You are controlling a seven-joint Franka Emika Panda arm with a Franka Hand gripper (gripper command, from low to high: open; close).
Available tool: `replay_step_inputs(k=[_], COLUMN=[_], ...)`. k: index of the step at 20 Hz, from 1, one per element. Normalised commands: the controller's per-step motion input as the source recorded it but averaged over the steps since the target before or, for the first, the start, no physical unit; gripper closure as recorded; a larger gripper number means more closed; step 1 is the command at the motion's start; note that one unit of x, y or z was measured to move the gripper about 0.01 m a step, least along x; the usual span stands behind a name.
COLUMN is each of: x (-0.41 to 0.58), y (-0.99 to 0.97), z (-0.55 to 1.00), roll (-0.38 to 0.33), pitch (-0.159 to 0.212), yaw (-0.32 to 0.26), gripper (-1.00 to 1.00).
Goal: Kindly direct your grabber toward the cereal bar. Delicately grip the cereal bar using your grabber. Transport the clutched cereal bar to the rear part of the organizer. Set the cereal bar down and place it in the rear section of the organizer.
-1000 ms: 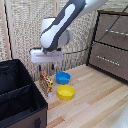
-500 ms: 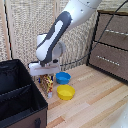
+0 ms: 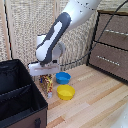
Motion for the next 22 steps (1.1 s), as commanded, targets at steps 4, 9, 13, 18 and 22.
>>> replay_step_inputs(k=[4, 9, 13, 18, 22], x=[0.144, 0.306, 0.306, 0.355, 0.252], y=[0.00, 0.00, 0.00, 0.00, 0.01], z=[0.29, 0.66, 0.92, 0.99, 0.95], roll=[0.001, 0.027, 0.006, 0.000, 0.003], pitch=[0.000, 0.027, 0.067, 0.071, 0.070], yaw=[-0.059, -0.166, -0.191, -0.163, -0.188], gripper=[1.00, 1.00, 1.00, 1.00, 1.00])
